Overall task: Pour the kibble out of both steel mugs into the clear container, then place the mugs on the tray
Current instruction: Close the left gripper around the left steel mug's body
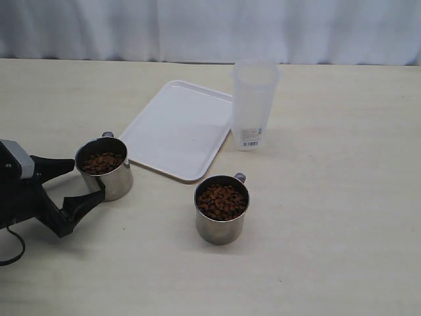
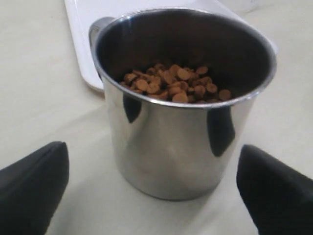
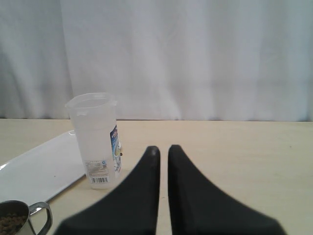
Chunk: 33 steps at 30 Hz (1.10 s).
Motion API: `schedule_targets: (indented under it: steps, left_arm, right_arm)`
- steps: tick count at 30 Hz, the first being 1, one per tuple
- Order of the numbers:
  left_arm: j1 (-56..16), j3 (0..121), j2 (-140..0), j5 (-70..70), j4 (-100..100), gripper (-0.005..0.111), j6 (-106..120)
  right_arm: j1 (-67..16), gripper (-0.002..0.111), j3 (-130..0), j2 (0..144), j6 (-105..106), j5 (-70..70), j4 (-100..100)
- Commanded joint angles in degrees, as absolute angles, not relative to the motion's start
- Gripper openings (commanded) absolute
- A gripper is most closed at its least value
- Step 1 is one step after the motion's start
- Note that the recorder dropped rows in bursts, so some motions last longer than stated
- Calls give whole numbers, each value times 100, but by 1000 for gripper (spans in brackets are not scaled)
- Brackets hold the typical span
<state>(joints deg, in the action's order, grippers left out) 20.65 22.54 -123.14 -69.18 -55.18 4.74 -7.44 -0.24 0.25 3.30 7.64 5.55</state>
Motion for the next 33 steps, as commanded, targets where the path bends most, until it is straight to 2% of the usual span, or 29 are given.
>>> schedule_targets:
  steps: [1,18,28,33]
  left_arm:
    - [2062,2375,-12327,-6996,-5538,67,441]
    - [2052,2375,-12327,-6996,-5792,68,404]
    - [1488,2484,-12337,-6996,-5270,68,277]
    - [1460,2484,-12337,-6996,-5032,68,277]
  right_arm:
    - [-748,5,0,0,344,754,536]
    - [-748,5,0,0,344,754,536]
    - [-748,5,0,0,344,754,536]
    - [-748,5,0,0,344,754,536]
